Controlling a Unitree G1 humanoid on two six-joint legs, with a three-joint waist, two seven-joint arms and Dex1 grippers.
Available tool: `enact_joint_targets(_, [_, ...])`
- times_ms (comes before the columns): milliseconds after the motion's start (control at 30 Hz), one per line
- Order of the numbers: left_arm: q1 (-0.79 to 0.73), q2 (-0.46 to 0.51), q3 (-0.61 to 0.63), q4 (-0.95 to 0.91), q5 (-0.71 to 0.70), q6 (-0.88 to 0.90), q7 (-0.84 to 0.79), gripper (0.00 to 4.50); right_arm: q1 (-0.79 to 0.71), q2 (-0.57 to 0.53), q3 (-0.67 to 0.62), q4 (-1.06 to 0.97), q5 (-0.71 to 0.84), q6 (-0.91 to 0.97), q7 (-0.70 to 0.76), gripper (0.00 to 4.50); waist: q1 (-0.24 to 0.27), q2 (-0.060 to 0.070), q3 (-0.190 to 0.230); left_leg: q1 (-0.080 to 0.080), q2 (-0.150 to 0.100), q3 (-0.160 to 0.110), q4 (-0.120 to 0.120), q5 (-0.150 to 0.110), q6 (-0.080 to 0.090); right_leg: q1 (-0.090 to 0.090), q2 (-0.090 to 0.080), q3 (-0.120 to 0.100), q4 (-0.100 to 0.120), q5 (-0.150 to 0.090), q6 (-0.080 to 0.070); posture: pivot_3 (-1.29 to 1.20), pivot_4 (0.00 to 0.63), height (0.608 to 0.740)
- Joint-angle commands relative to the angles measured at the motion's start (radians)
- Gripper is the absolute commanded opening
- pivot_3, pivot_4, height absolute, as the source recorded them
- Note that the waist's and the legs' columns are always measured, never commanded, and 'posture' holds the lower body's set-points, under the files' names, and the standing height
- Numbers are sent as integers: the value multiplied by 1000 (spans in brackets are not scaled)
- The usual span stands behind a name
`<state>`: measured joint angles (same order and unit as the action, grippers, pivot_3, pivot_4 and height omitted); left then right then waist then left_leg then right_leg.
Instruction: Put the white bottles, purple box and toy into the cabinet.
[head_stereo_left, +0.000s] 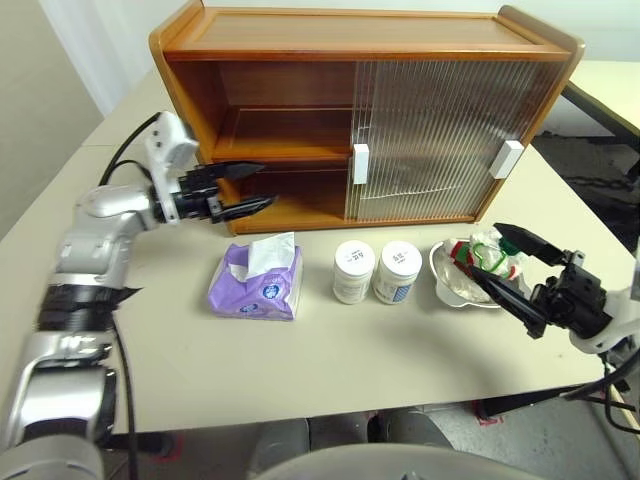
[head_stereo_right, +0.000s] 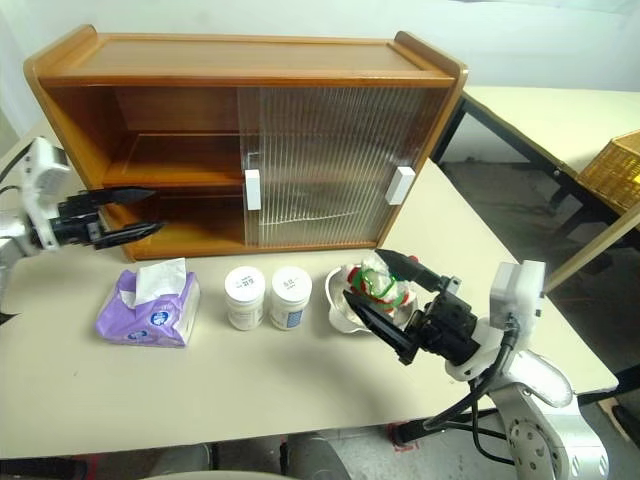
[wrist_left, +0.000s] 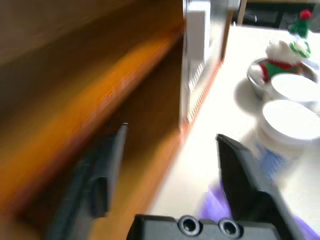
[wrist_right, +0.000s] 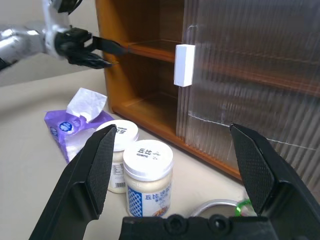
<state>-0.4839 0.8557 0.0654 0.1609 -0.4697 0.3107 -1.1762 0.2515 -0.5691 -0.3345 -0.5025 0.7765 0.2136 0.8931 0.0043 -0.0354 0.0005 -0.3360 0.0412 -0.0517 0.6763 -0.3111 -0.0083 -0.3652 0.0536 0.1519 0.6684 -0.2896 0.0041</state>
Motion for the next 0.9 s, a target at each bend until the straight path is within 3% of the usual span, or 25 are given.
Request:
enact_joint_targets(33, [43, 68, -6, -70, -29, 170, -34, 4473, -12, -16, 13, -2, -7, 17, 2, 4500, 7, 1, 0, 1, 0, 0, 0, 0, 0, -2, 0, 0, 0, 0, -1, 60, 0, 740])
enact_joint_targets(233, [102, 152, -21, -67, -25, 368, -37, 4473, -13, -18, 13, 5, -6, 23, 8, 4500, 10, 1, -1, 3, 1, -11, -1, 0, 0, -3, -1, 1, 1, 1, -4, 59, 0, 740])
enact_joint_targets(400, [130, 177, -87, -21, 56, 368, -55, 4473, -17, -29, 5, -12, 4, 42, -3, 4500, 10, 2, -1, 3, 1, -18, -1, -2, -4, -3, -1, 1, 1, 2, -7, 51, 0, 740])
enact_joint_targets(733, [68, 131, -178, -30, 117, 509, 3, 4473, -36, -39, 10, -39, 4, 70, -40, 4500, 11, 2, -1, 1, 0, -21, -1, -2, -4, -3, 0, 0, 1, 3, -9, 44, 0, 740])
enact_joint_targets(833, [57, 119, -209, -38, 129, 566, 24, 3870, -32, -39, 10, -39, -1, 69, -37, 4500, 10, 2, -1, 1, 0, -21, -1, -2, -4, -3, 0, -1, 1, 3, -9, 40, 0, 740])
enact_joint_targets(900, [61, 122, -232, -50, 140, 593, 26, 3243, -27, -38, 7, -40, -2, 67, -35, 4500, 11, 2, -1, 1, 0, -20, -1, -2, -4, -3, 0, -1, 1, 3, -8, 40, 0, 740])
